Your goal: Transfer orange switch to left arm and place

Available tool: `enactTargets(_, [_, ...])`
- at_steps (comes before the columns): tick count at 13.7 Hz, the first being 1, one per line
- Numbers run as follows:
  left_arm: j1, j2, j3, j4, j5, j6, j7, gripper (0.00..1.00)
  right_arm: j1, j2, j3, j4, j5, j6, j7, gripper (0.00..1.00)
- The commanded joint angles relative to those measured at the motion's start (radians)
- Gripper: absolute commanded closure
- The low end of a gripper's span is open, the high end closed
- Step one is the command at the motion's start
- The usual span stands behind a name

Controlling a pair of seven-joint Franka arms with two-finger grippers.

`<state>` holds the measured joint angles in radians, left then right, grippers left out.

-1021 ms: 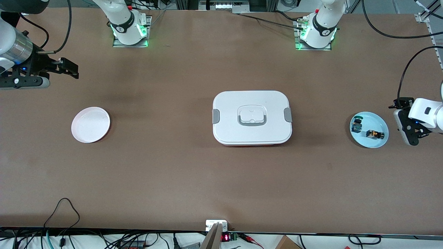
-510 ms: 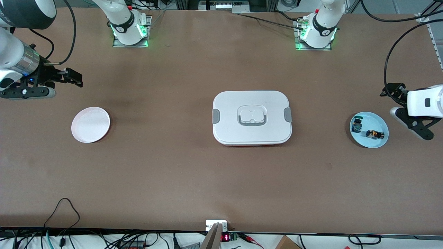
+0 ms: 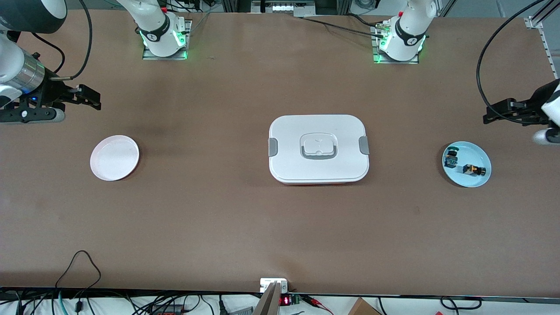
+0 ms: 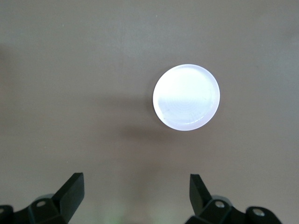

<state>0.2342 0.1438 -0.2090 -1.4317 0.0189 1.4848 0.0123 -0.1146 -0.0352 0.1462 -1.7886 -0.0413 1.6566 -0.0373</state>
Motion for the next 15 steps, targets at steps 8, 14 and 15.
enactTargets(8, [-0.276, -0.191, 0.241, -0.293, -0.011, 0.186, -0.003, 0.0, 0.001, 0.072, -0.007, 0.109, 0.0, 0.005, -0.003, 0.0])
enactTargets(14, [-0.256, -0.173, 0.243, -0.28, -0.016, 0.186, 0.037, 0.0, 0.001, 0.087, -0.007, 0.135, 0.007, 0.005, -0.013, 0.0])
enactTargets(15, [-0.242, -0.173, 0.243, -0.28, -0.016, 0.187, 0.053, 0.0, 0.001, 0.098, -0.007, 0.135, 0.008, -0.003, -0.015, 0.0])
